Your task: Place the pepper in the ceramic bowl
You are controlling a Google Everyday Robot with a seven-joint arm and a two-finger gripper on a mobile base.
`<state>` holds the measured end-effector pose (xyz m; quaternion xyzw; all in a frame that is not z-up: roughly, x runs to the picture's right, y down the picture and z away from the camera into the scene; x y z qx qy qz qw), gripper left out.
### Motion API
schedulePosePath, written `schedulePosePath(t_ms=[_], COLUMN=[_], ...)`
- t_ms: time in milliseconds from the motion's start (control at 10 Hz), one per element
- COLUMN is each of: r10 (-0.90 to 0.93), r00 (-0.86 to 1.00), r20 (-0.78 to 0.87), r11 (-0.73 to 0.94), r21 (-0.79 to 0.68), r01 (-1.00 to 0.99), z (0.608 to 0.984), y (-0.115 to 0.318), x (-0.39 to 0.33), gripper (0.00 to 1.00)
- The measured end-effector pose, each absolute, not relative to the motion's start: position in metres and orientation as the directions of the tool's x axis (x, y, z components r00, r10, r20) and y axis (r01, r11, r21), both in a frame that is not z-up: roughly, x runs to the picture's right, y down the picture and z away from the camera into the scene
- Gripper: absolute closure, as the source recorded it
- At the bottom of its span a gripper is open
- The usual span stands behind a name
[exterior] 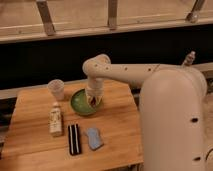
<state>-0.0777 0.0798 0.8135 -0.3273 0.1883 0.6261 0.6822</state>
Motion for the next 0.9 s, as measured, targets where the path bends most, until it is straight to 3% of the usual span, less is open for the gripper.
schedulePosePath(t_ms=[300, 900], r10=[0.733, 0.734], r00=[0.195, 0.193], r20=[-0.651, -0.651], r11=[0.015, 0.013], r21=[-0.272, -0.271], r01=[-0.962, -0.963], z=[0.8181, 0.8183], y=[0.0836, 0.0835], x=[-0.0885, -0.0876], gripper=[0.99, 0.43])
